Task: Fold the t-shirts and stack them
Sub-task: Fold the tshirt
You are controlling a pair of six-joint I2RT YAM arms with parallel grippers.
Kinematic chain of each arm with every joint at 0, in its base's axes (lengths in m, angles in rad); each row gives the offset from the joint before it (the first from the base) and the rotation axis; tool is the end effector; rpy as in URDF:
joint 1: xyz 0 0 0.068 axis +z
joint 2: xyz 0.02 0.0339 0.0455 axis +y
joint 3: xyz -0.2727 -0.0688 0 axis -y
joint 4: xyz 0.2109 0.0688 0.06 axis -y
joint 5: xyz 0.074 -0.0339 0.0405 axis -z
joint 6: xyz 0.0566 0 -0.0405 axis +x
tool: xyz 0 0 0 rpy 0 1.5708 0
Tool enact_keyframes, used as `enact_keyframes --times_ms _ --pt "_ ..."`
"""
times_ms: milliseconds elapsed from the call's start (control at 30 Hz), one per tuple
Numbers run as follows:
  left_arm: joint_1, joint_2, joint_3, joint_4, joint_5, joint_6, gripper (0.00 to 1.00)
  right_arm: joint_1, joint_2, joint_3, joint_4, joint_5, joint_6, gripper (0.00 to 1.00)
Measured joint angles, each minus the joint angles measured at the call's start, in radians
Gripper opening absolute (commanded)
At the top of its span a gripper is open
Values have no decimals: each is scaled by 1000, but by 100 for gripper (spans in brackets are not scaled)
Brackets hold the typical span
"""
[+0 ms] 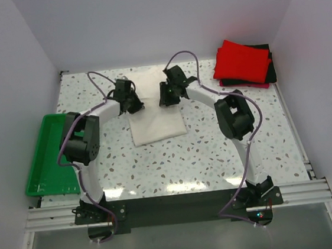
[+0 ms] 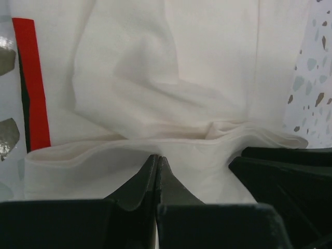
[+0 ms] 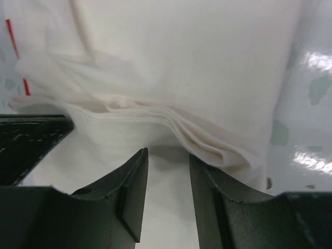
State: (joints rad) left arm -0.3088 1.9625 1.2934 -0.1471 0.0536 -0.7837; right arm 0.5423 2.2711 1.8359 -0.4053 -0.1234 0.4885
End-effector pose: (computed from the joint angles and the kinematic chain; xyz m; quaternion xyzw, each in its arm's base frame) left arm 0.3955 -0.1294 0.1867 -0.2090 0.9056 -0.2126 0.3017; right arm 0.4239 0.2636 0.1905 -0.0471 0.9314 0.2258 0.2817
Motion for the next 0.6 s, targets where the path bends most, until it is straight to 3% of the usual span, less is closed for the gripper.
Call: enact_keyframes --times_ms 233,600 --pt "57 71 14 5 18 -1 0 -121 68 22 10 -121 21 40" --pt "74 67 14 7 39 3 1 -171 49 -53 85 -272 70 44"
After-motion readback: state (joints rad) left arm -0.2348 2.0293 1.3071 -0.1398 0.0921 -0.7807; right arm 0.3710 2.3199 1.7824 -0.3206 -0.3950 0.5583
